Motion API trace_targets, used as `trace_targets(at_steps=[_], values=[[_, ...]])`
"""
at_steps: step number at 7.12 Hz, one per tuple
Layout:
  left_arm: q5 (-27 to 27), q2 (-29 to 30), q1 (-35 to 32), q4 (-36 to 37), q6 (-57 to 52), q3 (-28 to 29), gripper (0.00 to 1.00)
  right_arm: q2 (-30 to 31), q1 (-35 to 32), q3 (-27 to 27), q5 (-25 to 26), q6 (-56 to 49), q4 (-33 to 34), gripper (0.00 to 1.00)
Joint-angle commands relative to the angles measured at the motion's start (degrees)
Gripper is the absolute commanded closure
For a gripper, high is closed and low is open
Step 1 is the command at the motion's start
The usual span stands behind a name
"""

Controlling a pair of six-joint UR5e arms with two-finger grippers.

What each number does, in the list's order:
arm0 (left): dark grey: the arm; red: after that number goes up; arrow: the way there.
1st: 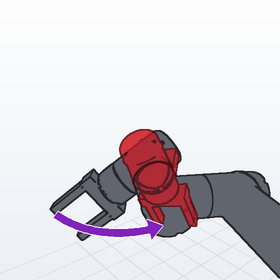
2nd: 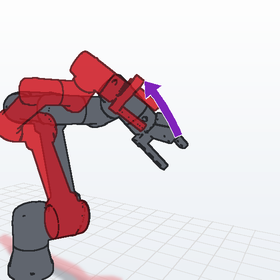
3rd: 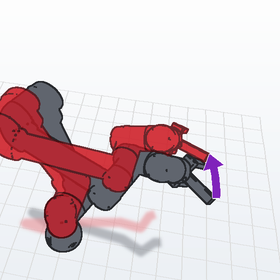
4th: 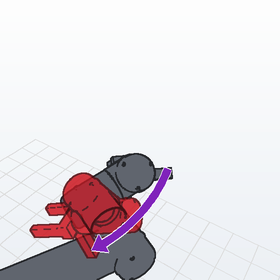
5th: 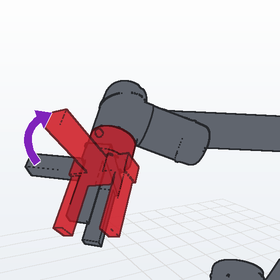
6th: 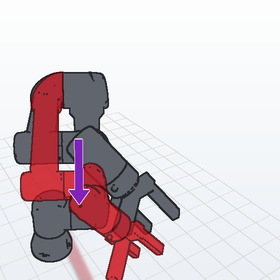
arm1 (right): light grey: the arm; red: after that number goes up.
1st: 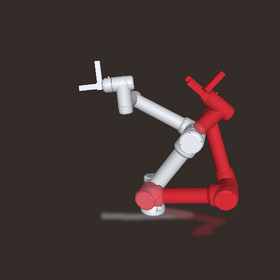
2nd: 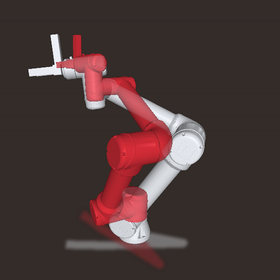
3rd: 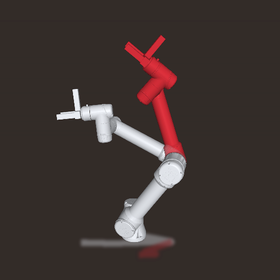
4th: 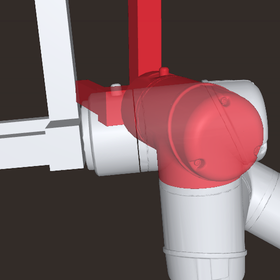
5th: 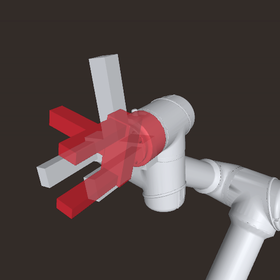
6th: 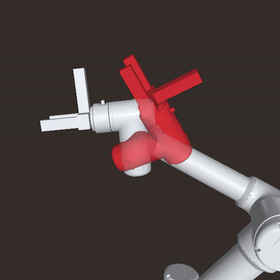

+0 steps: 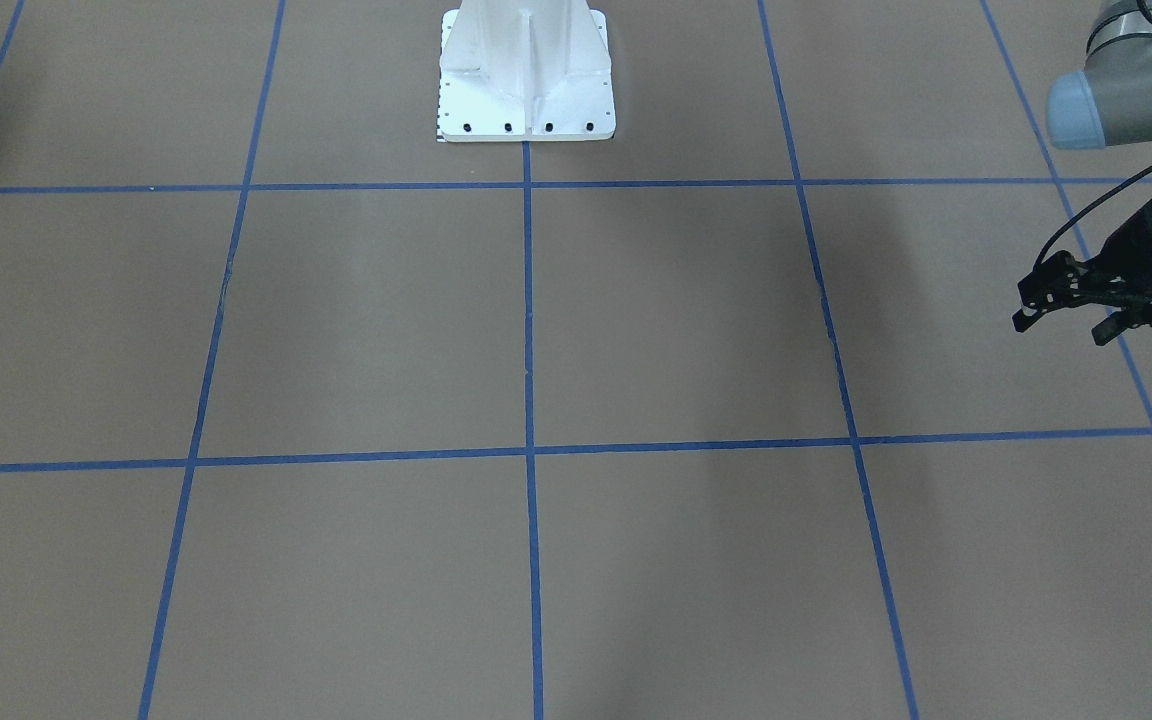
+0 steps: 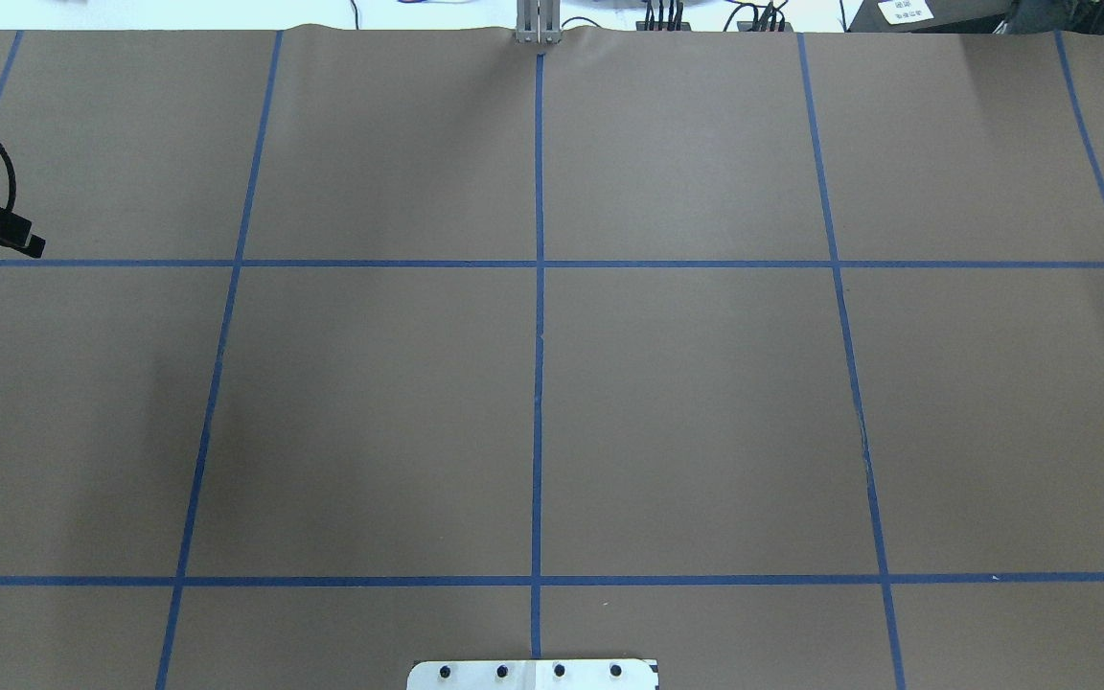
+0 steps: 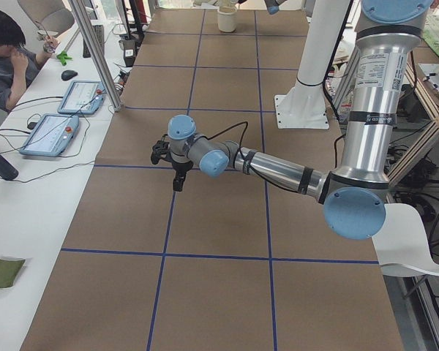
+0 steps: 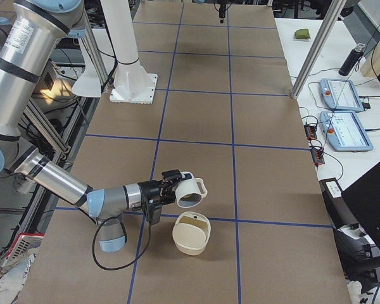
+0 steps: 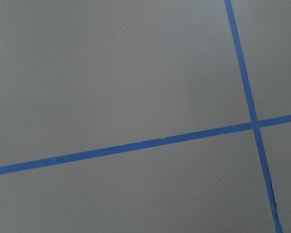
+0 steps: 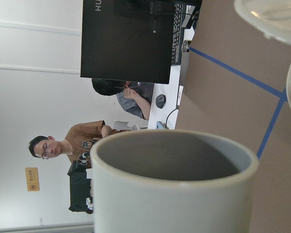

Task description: Left arm hands cup to right arm to dump lemon

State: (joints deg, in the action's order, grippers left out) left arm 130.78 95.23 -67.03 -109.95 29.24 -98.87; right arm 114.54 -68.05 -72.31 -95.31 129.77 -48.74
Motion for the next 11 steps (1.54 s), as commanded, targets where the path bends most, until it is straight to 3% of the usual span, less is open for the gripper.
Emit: trace_targets(at_steps=[1,5,8,11], values=[[0.0,0.04,-0.21,0.0,-0.06,-0.01,0.0,-1.15,-2.16,0.76,0.13,9.93,-1.45,0.79],[0.0,0.04,-0.21,0.09,0.02,-0.01,0.0,-2.13,-5.51,2.08,1.1,20.95,-3.63,0.78],[0.0,0.04,-0.3,0.52,-0.06,-0.45,0.0,-5.37,-5.51,4.01,8.47,28.77,-9.27,0.78],[0.0,-0.13,-0.21,0.53,0.02,-0.45,0.0,-5.38,-5.43,4.01,8.48,35.97,-9.1,0.77]])
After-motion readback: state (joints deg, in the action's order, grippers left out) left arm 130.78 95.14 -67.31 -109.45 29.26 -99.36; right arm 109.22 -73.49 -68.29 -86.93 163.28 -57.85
